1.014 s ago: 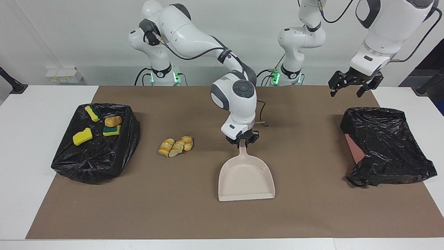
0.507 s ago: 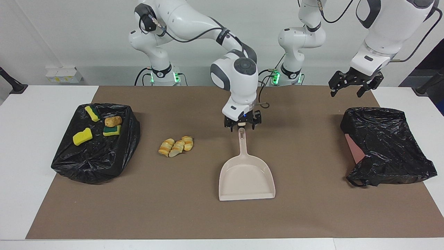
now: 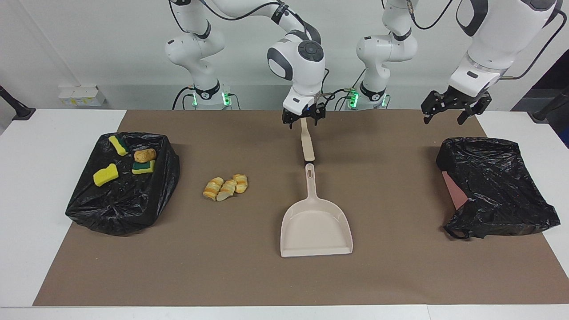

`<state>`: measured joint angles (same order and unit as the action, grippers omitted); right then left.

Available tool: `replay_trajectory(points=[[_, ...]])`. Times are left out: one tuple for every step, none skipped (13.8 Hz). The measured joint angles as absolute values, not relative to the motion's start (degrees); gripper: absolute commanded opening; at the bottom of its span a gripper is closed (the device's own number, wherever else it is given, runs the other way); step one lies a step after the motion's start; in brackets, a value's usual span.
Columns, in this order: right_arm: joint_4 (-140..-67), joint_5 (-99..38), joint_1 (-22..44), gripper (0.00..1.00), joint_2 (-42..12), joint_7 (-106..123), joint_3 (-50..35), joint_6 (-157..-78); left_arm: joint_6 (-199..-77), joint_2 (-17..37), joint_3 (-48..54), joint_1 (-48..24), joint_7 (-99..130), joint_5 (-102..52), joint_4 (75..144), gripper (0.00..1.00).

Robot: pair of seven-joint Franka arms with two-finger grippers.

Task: Sweep and dump trash in bin
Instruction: 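Set the dustpan down and move the right gripper to the brush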

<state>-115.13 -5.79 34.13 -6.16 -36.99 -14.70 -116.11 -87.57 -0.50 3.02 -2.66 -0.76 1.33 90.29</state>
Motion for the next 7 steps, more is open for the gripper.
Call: replay_trajectory(points=[[-118.19,-6.60,35.15,1.00,-4.82,-36.99,-14.72,-118.24,-87.57,-0.50,3.02,-2.66,-0.76,1.33,90.29,1.00],[-120.90,-7.07,36.17,1.00,-4.01,-37.09,-14.72,-120.86,-87.57,-0.50,3.02,-2.66,-0.76,1.33,90.29,1.00],[-123.22,-7.50,37.02,1.00,-3.75,-37.29,-14.72,-123.56,-87.57,-0.50,3.02,-2.66,-0.76,1.33,90.29,1.00],[-125.16,-7.69,37.66,1.00,-3.77,-37.50,-14.72,-125.86,-87.57,-0.50,3.02,-2.66,-0.76,1.33,90.29,1.00],[-126.72,-7.73,38.09,1.00,-3.79,-37.68,-14.72,-127.43,-87.58,-0.50,3.02,-2.66,-0.76,1.33,90.29,1.00],[-127.92,-7.78,38.38,1.00,-3.80,-37.82,-14.70,-128.52,-87.59,-0.50,3.07,-2.66,-0.77,1.30,90.30,1.00],[-128.62,-7.81,38.77,1.00,-3.82,-38.27,-14.66,-129.14,-87.62,-0.49,3.28,-2.68,-0.78,1.23,90.31,1.00]])
